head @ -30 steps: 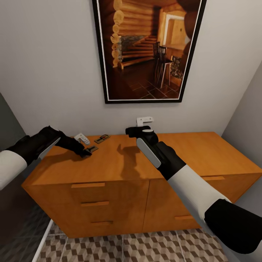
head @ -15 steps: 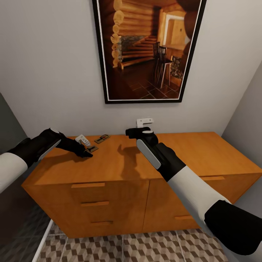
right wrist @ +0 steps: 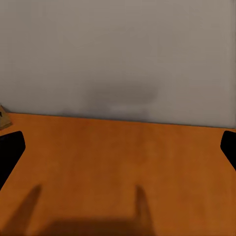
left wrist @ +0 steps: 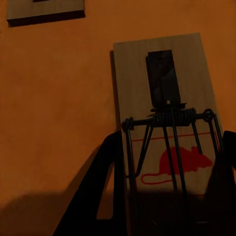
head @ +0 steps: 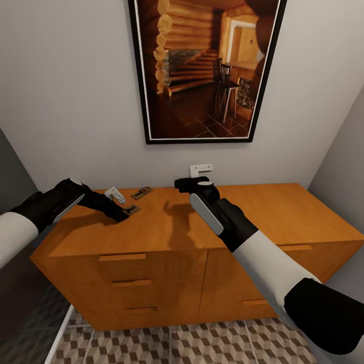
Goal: Take the four mousetraps from the cabinet in the bathroom and place them on the bathroom floor. Make sure all four end up on the same floor surface, and ensure that at least two of them are either under or directly next to the same bathroom sink.
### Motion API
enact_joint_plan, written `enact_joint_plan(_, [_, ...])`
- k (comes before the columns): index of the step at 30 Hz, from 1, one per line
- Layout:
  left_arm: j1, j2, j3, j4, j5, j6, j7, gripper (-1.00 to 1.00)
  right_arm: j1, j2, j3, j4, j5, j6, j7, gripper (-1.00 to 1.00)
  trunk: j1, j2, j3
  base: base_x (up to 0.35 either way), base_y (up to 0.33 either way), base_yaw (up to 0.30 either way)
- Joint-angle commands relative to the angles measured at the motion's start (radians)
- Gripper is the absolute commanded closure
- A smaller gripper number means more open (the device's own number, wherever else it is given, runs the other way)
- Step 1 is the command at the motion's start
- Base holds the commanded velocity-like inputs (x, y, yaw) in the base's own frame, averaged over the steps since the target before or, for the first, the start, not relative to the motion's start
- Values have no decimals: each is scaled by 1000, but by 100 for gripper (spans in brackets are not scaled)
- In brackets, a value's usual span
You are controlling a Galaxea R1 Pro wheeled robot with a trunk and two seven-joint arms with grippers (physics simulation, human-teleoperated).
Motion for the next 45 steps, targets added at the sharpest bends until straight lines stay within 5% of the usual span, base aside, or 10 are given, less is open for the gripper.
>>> enact_joint_plan(1, [-1, 1, -9, 0, -3, 5, 1, 100, -1, 0, 2, -1, -10, 1, -10, -100, 0, -1, -1, 0, 0, 0])
enact_joint_plan(14, [-1, -2, 15, -48, -4, 16, 1, 100, -1, 0, 2, 0, -11, 1, -10, -100, 0, -1, -1, 0, 0, 0])
enact_joint_plan(24, [-3, -3, 104, -196, -10, 104, 1, 100, -1, 1, 2, 0, -12, 1, -9, -100, 0, -1, -1, 0, 0, 0])
enact_joint_plan(35, [-7, -2, 118, -256, -11, 160, 2, 100, 8, 1, 3, 1, -12, 2, -9, -100, 0, -1, -1, 0, 0, 0])
enact_joint_plan(42, [-8, -3, 242, -276, -12, 180, 4, 100, 12, 1, 3, 0, -12, 3, -9, -100, 0, -1, -1, 0, 0, 0])
enact_joint_plan(45, [-8, -2, 257, -288, -12, 189, 4, 100, 12, 1, 3, 0, -12, 4, -9, -100, 0, -1, -1, 0, 0, 0])
